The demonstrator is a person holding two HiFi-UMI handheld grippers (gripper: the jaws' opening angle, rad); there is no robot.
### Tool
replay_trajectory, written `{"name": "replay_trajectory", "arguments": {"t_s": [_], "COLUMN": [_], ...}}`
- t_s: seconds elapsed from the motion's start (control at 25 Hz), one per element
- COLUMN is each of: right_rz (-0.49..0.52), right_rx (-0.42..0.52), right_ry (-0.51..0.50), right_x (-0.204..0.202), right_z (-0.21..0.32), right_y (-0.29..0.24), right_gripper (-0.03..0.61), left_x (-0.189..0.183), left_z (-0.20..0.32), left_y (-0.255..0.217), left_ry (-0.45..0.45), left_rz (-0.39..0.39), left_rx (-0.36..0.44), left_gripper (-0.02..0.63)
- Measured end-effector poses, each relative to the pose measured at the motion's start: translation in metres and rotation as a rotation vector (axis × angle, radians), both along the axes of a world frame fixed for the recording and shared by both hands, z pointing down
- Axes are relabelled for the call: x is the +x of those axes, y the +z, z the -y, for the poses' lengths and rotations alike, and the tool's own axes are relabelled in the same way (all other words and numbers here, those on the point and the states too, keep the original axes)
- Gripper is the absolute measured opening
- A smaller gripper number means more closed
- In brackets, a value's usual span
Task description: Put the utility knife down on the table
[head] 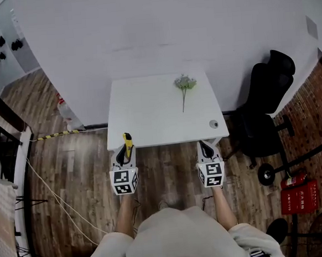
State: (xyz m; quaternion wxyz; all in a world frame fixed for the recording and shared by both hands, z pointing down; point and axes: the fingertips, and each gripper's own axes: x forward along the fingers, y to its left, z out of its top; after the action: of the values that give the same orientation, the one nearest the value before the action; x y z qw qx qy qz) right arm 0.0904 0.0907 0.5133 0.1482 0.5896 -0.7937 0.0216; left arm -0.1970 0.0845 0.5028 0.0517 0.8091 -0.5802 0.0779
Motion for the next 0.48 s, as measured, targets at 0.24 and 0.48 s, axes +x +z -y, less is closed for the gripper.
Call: {"name": "replay_trajectory", "arguments": {"t_s": [0.24, 0.48], "right_rz": [-0.01, -0.004], "right_rx": [-0.02, -0.041], "right_ry": [0.012, 0.025], "right_x": [-0.006, 0.001], "right_z": [0.034, 0.064], "right_y": [0.009, 0.019], "right_gripper": [-0.002, -0.002], "left_x": [-0.004, 0.003], "left_z": [0.04, 0.075], "left_y": [0.006, 0.012], "left_ry": [0.027, 0.04], "left_rz": [0.007, 0.012], "left_rx": [-0.015, -0.031], "left_gripper": [0.107, 0.107]}}
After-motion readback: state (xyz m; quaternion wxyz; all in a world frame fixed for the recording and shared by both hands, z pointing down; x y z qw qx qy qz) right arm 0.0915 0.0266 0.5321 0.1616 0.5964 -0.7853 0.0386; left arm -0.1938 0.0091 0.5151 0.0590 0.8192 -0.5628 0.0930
